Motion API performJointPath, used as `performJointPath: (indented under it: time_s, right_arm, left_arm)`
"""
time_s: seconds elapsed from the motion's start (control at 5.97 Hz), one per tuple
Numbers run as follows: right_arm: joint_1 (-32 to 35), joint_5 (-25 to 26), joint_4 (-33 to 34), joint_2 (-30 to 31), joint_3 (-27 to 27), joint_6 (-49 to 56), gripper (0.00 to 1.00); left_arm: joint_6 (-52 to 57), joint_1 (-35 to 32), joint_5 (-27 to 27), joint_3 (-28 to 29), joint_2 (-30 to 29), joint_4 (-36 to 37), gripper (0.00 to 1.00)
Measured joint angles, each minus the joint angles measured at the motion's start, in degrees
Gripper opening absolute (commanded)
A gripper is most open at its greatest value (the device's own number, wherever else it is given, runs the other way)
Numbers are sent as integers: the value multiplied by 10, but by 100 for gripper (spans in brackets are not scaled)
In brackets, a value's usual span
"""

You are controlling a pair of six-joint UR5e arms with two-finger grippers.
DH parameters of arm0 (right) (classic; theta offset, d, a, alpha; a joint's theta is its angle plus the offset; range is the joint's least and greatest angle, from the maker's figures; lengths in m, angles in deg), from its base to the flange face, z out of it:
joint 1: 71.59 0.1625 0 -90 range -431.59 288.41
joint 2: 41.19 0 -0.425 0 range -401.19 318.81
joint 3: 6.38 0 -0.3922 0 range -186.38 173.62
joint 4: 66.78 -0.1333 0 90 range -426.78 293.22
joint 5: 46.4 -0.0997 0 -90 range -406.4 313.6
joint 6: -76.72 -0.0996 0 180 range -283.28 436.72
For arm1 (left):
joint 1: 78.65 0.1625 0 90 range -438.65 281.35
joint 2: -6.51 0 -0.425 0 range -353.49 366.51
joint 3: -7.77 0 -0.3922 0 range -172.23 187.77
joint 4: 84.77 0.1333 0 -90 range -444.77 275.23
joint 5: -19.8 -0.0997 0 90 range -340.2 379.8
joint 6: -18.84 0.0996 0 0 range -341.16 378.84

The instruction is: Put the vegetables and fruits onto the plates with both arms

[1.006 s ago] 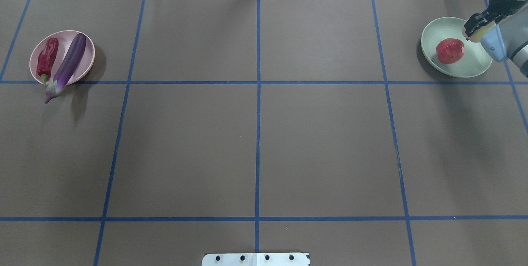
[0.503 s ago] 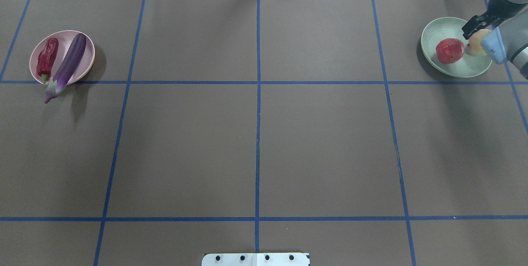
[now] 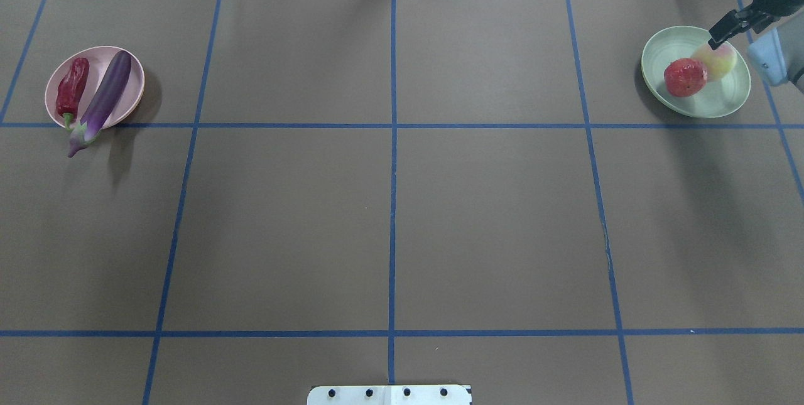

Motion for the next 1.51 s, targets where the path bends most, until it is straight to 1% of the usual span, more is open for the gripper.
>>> performJointPath:
  time_s: [0.17,0.5,0.67,0.84,1.01,1.17,1.34,1.51]
  right_arm:
    - [16,-19,22,21,-47,3,100]
    - [47,-57,129,80,-172,9,100]
    - [61,-81,156,139,-241,10,100]
    - [71,-94,156,209,-305,9,100]
    - [77,-94,141,275,-344,9,100]
    - [81,-86,130,315,-355,8,100]
    - [91,-77,129,330,-358,7,100]
    - [108,-75,151,331,-364,7,100]
  left_arm:
    - [0,0,0,0,0,0,100]
    - [1,0,-2,1,0,1,100]
    - [1,0,-2,5,0,1,100]
    - [1,0,-2,14,0,0,100]
    - [2,0,-1,24,-2,-1,100]
    - [2,0,-1,30,-2,-1,100]
    - [2,0,-1,33,-2,-1,100]
    - [3,0,0,33,-1,-1,100]
